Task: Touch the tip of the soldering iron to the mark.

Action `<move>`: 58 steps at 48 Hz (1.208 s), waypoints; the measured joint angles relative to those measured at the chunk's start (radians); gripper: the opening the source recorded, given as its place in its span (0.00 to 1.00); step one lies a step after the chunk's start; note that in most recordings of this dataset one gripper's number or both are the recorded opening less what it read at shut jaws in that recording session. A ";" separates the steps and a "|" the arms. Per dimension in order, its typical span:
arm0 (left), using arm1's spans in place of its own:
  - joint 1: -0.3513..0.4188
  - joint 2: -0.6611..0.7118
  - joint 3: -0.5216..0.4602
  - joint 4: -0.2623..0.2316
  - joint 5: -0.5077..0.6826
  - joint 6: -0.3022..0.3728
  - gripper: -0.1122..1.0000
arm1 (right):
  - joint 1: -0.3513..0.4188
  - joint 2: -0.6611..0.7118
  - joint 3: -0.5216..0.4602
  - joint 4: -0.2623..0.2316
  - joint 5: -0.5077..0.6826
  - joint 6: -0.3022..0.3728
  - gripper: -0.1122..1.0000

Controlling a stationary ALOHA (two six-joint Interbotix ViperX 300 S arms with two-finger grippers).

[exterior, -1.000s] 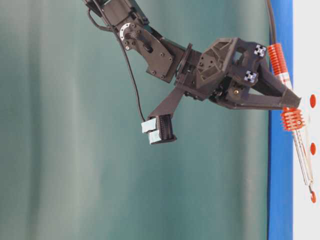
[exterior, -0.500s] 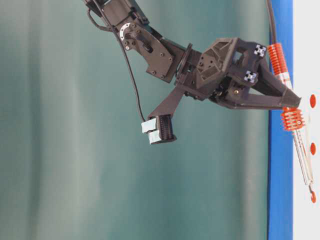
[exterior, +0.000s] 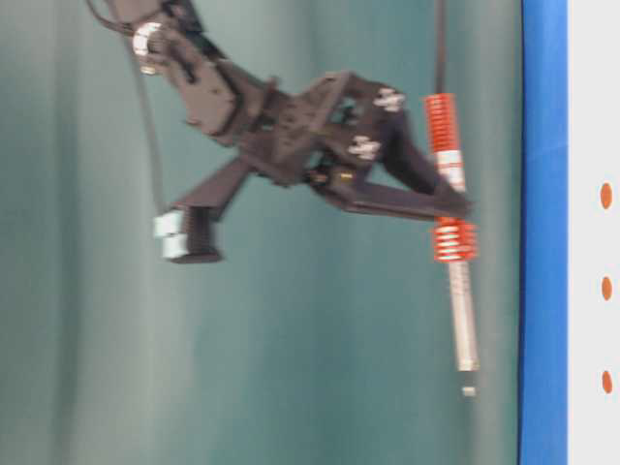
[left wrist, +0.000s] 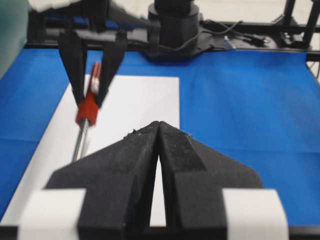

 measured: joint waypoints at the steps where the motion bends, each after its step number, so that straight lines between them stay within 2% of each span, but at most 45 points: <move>1: 0.000 0.000 0.000 0.000 0.000 -0.003 0.10 | -0.002 -0.006 -0.006 -0.005 0.005 0.002 0.16; 9: 0.000 0.000 -0.002 0.000 0.000 -0.003 0.10 | 0.000 -0.028 -0.034 -0.028 0.026 0.005 0.16; 25: 0.000 0.000 -0.002 0.000 0.000 -0.003 0.10 | -0.005 -0.035 -0.026 -0.029 0.032 0.008 0.16; 48: 0.000 0.000 0.000 0.000 0.000 -0.003 0.10 | -0.028 -0.192 0.161 -0.031 0.044 0.006 0.16; 58: 0.000 0.000 0.000 0.000 0.000 -0.003 0.10 | -0.032 -0.229 0.193 -0.031 0.060 0.017 0.16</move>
